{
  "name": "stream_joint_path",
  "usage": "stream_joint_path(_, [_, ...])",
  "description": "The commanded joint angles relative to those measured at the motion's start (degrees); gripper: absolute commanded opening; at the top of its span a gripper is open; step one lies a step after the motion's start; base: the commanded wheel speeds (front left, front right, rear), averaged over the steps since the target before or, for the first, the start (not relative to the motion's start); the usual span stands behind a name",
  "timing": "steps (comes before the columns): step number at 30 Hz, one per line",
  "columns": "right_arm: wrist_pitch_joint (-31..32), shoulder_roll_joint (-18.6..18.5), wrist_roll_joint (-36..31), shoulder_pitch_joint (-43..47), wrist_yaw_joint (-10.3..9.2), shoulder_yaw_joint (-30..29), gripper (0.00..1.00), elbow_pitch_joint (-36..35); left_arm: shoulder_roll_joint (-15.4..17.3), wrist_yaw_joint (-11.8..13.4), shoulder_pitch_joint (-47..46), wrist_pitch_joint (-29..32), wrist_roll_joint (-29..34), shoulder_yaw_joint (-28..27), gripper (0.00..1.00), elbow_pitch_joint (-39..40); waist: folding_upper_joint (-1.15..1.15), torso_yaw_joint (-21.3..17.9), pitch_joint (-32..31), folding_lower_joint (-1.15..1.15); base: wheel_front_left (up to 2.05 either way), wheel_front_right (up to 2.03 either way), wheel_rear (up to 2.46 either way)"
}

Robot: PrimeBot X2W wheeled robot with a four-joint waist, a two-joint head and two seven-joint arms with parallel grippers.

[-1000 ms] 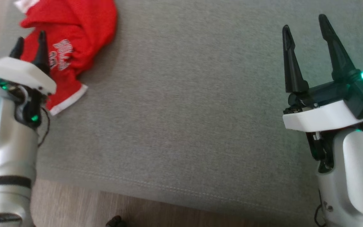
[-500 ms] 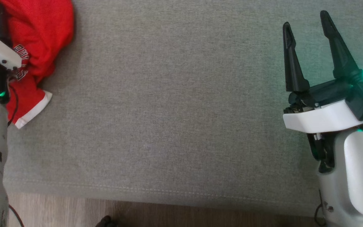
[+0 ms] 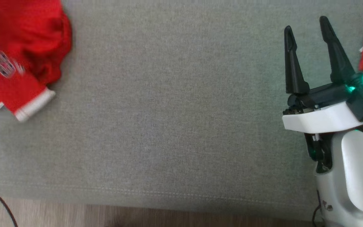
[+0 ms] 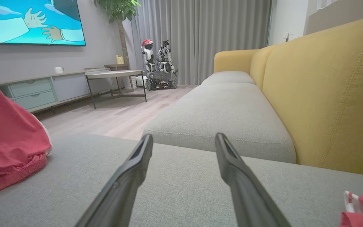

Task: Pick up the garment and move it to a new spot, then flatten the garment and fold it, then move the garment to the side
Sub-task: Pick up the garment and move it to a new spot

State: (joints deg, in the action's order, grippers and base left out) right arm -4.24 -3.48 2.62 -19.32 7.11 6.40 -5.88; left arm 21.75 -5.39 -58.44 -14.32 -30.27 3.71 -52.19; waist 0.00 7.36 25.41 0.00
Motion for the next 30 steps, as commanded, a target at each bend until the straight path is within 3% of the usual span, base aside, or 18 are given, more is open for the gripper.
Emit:
stream_joint_path(1, [-0.8, 0.6, 0.8, -0.1, 0.37, 1.2, 1.00, -1.2, 3.8, 0.4, 1.3, -0.7, 1.9, -2.1, 0.00, 4.9, 0.00, -0.2, -2.2, 0.00, 0.00, 0.00, 0.00])
stream_joint_path(8, [-3.6, 0.6, 4.8, 1.0, 0.37, -0.1, 1.00, 2.2, 2.8, -0.6, 6.4, -0.7, 10.0, -0.4, 0.00, 18.9, 0.00, -1.2, -7.7, 0.00, 0.00, 0.00, 0.00])
stream_joint_path(16, [-5.7, 0.6, 7.7, 2.1, 0.37, -0.8, 1.00, 4.2, 0.7, -1.3, 7.5, 2.3, 12.2, 5.4, 0.00, 28.2, 0.00, -3.4, -10.7, 0.00, 0.00, 0.00, 0.00])
stream_joint_path(23, [-7.5, 0.6, 9.8, 1.6, 0.37, -0.5, 1.00, 5.0, -5.8, -0.8, 7.6, 9.3, 12.2, 12.2, 0.00, 38.2, 0.00, -7.6, -9.7, 0.00, 0.00, 0.00, 0.00])
stream_joint_path(30, [-9.3, 0.6, 12.2, -0.1, 0.37, 1.6, 1.00, 6.0, -14.0, 1.4, 6.4, 10.6, 12.3, 17.2, 0.00, 39.7, 0.00, -14.2, -7.2, 0.00, 0.00, 0.00, 0.00])
